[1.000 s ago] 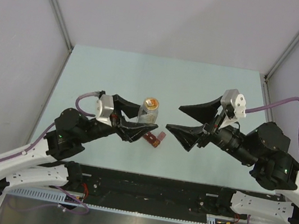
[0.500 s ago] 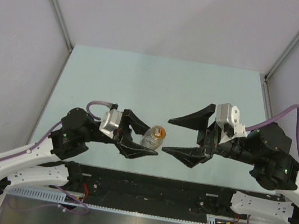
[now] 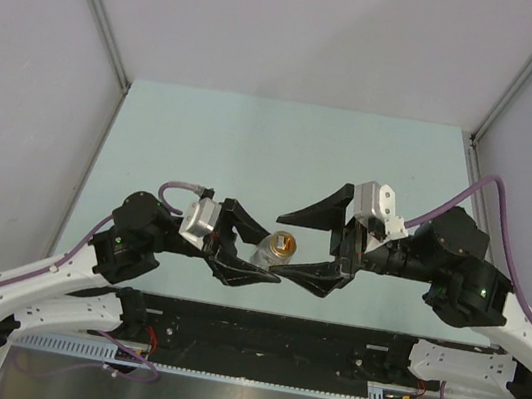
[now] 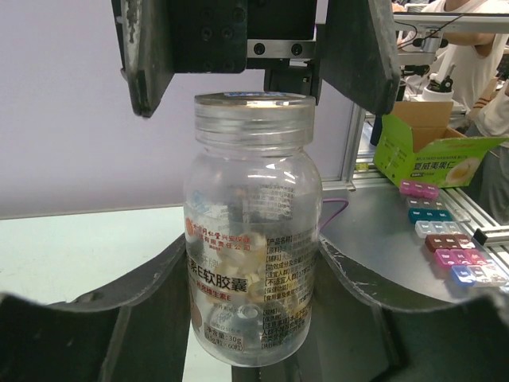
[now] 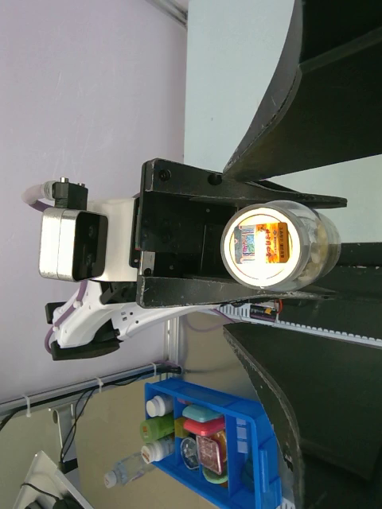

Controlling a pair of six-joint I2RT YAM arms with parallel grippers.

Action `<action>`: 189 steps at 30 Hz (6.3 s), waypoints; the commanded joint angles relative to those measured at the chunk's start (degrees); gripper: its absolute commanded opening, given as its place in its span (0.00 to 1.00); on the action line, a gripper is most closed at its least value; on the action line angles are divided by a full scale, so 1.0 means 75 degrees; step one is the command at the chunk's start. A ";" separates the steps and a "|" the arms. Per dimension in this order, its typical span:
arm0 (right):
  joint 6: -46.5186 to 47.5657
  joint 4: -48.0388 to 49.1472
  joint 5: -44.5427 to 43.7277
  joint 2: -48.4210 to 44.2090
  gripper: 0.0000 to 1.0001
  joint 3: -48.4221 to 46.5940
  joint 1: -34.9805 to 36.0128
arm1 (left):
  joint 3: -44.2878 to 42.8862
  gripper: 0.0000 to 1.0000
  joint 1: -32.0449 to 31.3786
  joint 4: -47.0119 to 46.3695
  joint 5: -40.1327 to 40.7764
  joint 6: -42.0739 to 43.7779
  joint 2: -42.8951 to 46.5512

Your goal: Sort the pills into containers

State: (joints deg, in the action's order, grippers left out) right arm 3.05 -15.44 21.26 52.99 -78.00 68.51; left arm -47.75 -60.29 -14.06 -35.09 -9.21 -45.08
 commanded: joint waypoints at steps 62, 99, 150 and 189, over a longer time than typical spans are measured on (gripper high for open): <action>-0.1098 0.0675 -0.3911 0.0926 0.17 -0.0053 0.0041 | -0.0430 0.01 0.0023 -0.0129 0.3961 0.0630 0.0128; 0.0109 0.0348 -0.0515 -0.0281 0.79 -0.0042 0.0029 | -0.0547 0.00 0.0023 0.0000 0.0145 0.0115 -0.0095; -0.0863 0.1004 -0.5551 0.1067 0.20 -0.0042 0.0041 | -0.1063 0.00 0.0012 0.0597 0.4583 0.0514 -0.0657; 0.0203 0.0091 0.0035 -0.0573 0.76 -0.0042 0.0029 | -0.1016 0.00 0.0023 0.0902 -0.1051 0.0467 -0.0376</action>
State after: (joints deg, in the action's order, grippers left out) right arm 2.26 -12.86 12.80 49.32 -77.62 68.79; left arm -52.27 -60.25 -6.20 -33.28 -7.46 -46.89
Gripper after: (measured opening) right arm 0.752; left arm 0.571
